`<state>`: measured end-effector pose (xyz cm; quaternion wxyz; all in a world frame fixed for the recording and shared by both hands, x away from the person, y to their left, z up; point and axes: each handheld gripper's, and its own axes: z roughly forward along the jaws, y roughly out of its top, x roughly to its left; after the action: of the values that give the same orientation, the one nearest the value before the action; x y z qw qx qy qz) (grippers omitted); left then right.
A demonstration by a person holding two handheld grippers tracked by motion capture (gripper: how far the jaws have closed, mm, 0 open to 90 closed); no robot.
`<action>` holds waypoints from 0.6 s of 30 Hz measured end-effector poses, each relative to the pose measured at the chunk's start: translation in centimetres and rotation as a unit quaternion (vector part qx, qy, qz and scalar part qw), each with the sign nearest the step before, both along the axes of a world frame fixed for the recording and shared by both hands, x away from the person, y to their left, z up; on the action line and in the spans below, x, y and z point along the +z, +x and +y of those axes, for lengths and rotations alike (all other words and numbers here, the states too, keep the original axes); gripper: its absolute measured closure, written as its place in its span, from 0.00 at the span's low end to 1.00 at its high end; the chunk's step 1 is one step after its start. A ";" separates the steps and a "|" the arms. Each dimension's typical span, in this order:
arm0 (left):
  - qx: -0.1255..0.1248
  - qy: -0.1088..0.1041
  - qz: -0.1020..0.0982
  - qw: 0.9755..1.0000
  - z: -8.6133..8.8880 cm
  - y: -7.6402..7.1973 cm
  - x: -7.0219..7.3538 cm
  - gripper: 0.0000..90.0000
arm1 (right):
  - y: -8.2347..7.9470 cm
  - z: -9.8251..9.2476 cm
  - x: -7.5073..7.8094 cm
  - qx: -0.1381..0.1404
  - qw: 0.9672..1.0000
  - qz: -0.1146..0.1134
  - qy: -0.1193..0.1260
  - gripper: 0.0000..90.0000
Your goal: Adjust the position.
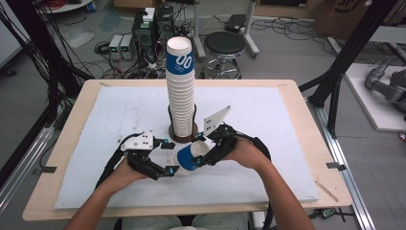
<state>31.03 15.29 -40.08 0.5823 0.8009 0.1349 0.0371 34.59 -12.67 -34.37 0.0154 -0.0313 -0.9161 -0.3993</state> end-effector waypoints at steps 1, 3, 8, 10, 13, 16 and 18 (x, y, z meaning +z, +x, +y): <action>0.000 0.000 0.000 1.000 0.0 0.0 0.0 0.19 | 0.0 0.0 0.0 0.000 1.000 0.000 0.000 0.35; 0.007 -0.020 -0.006 1.000 0.4 0.1 0.1 0.19 | 0.1 -1.2 -0.5 -0.016 0.999 0.005 0.027 0.35; 0.020 -0.053 -0.015 0.998 0.9 0.1 0.1 0.19 | -0.1 -2.9 -1.4 -0.042 0.996 0.012 0.082 0.35; 0.018 -0.068 -0.014 0.997 1.0 0.1 0.0 0.19 | -0.3 -3.4 -1.7 -0.050 0.994 0.015 0.100 0.35; 0.016 -0.075 -0.015 0.997 0.9 0.0 -0.1 0.19 | -0.6 -4.2 -2.4 -0.062 0.990 0.018 0.127 0.35; 0.012 -0.083 -0.015 0.996 0.7 -0.1 -0.2 0.19 | -0.8 -5.0 -3.0 -0.068 0.985 0.023 0.158 0.35; 0.011 -0.093 -0.011 0.996 0.5 -0.1 -0.3 0.19 | -0.9 -5.4 -3.5 -0.069 0.980 0.036 0.181 0.35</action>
<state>30.90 15.81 -40.42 0.6551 0.7414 0.1401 0.0400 33.68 -18.04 -37.88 0.0256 -0.1057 -0.8232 -0.5573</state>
